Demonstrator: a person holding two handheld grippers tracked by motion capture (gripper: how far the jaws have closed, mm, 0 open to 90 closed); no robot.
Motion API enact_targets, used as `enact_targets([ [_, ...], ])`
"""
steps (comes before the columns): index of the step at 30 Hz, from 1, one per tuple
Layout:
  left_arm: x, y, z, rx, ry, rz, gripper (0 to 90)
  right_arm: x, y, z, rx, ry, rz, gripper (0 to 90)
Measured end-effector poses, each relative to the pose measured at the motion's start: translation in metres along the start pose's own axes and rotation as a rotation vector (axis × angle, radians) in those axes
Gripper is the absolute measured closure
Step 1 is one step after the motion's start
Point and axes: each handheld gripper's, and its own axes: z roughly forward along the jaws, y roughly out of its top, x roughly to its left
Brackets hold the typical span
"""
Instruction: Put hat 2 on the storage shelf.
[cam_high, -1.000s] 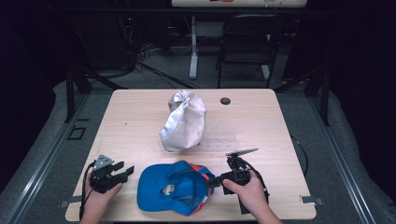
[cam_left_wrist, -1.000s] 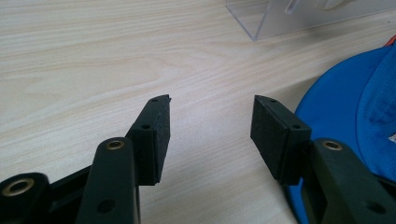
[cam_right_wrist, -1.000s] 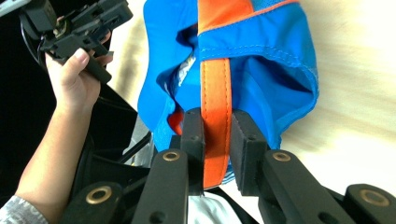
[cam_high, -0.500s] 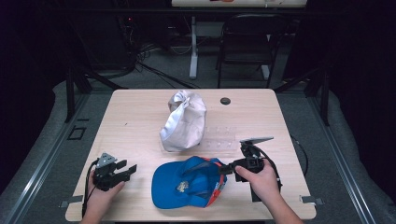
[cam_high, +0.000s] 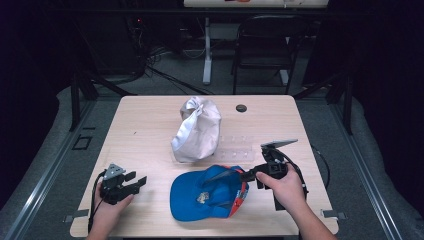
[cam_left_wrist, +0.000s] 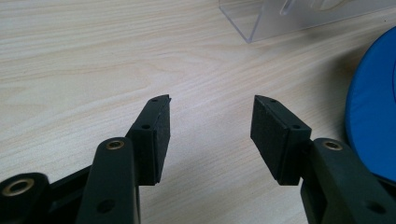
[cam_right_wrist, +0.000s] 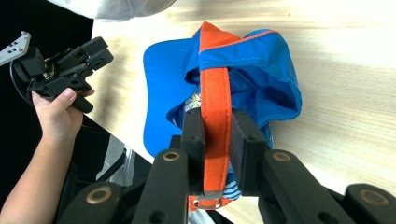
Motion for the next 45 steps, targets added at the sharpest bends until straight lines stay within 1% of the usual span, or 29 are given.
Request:
enact_targets([
  [1, 0.0, 0.0, 0.0, 0.0, 0.0, 0.0, 48.1, 0.001, 0.0, -0.001, -0.009, -0.005, 0.007, 77.3],
  [2, 0.0, 0.0, 0.0, 0.003, 0.001, 0.004, 48.1, 0.0, 0.001, -0.004, 0.003, 0.003, -0.005, 77.3],
  [3, 0.0, 0.0, 0.0, 0.003, 0.0, 0.004, 48.1, 0.001, 0.001, -0.005, -0.009, 0.011, 0.007, 77.3],
  [4, 0.0, 0.0, 0.0, 0.002, 0.0, 0.003, 48.1, 0.0, 0.002, -0.007, -0.004, 0.023, 0.006, 77.3],
  [6, 0.0, 0.0, 0.0, 0.002, 0.0, 0.003, 48.1, 0.001, 0.004, -0.012, 0.007, 0.059, 0.033, 77.3],
  [8, 0.0, 0.0, 0.0, 0.0, 0.0, 0.001, 48.1, 0.001, 0.006, -0.016, 0.001, 0.102, 0.039, 77.3],
  [10, 0.0, 0.0, 0.0, 0.0, 0.001, 0.001, 48.1, 0.003, 0.007, -0.021, -0.016, 0.142, 0.056, 77.4],
  [11, 0.0, 0.0, 0.0, 0.0, 0.001, 0.001, 48.1, 0.004, 0.009, -0.024, -0.011, 0.166, 0.061, 77.4],
  [14, -0.001, 0.0, 0.0, 0.012, 0.0, 0.006, 48.1, 0.007, 0.012, -0.031, -0.028, 0.226, 0.082, 77.5],
  [15, -0.001, 0.0, 0.0, 0.012, 0.0, 0.006, 48.1, 0.007, 0.013, -0.034, -0.027, 0.249, 0.08, 77.5],
  [19, 0.0, 0.0, 0.0, 0.011, 0.0, 0.006, 48.1, 0.016, 0.019, -0.047, -0.041, 0.317, 0.1, 77.5],
  [20, 0.0, 0.0, 0.0, 0.011, 0.0, 0.006, 48.1, 0.019, 0.02, -0.049, -0.05, 0.325, 0.106, 77.5],
  [21, 0.0, 0.0, 0.0, 0.012, 0.0, 0.007, 48.1, 0.022, 0.023, -0.053, -0.044, 0.331, 0.095, 77.5],
  [23, -0.001, 0.0, 0.0, 0.01, 0.001, 0.005, 48.1, 0.033, 0.027, -0.063, -0.059, 0.329, 0.081, 77.5],
  [25, -0.001, 0.0, -0.001, 0.009, 0.001, 0.005, 48.1, 0.04, 0.03, -0.069, -0.063, 0.322, 0.077, 77.5],
  [26, -0.001, 0.0, -0.001, 0.009, 0.001, 0.005, 48.1, 0.043, 0.032, -0.072, -0.063, 0.314, 0.065, 77.5],
  [27, 0.0, 0.0, -0.001, 0.008, -0.001, 0.007, 48.1, 0.048, 0.034, -0.077, -0.072, 0.299, 0.061, 77.5],
  [28, 0.0, 0.0, -0.001, 0.008, -0.001, 0.007, 48.1, 0.051, 0.035, -0.08, -0.071, 0.289, 0.057, 77.5],
  [30, 0.0, 0.0, -0.001, 0.008, 0.0, 0.008, 48.1, 0.057, 0.038, -0.091, -0.088, 0.262, 0.051, 77.5],
  [32, 0.0, 0.0, -0.001, 0.001, 0.002, 0.007, 48.0, 0.06, 0.04, -0.099, -0.099, 0.248, 0.049, 77.5],
  [34, 0.0, 0.0, -0.001, 0.001, 0.002, 0.008, 48.0, 0.062, 0.042, -0.113, -0.127, 0.221, 0.053, 77.5],
  [37, 0.0, 0.0, -0.001, 0.007, 0.0, 0.007, 48.0, 0.062, 0.044, -0.128, -0.157, 0.188, 0.059, 77.5],
  [38, -0.001, 0.0, -0.001, 0.01, 0.001, 0.007, 47.9, 0.062, 0.045, -0.134, -0.169, 0.186, 0.064, 77.5],
  [39, -0.001, 0.0, 0.0, 0.003, 0.003, 0.008, 47.9, 0.061, 0.048, -0.142, -0.186, 0.189, 0.073, 77.5],
  [43, -0.002, 0.001, 0.0, 0.006, -0.001, 0.013, 48.0, 0.062, 0.056, -0.156, -0.205, 0.189, 0.091, 77.5],
  [45, -0.002, 0.0, 0.001, 0.006, 0.0, 0.014, 47.9, 0.063, 0.06, -0.159, -0.213, 0.189, 0.101, 77.5],
])
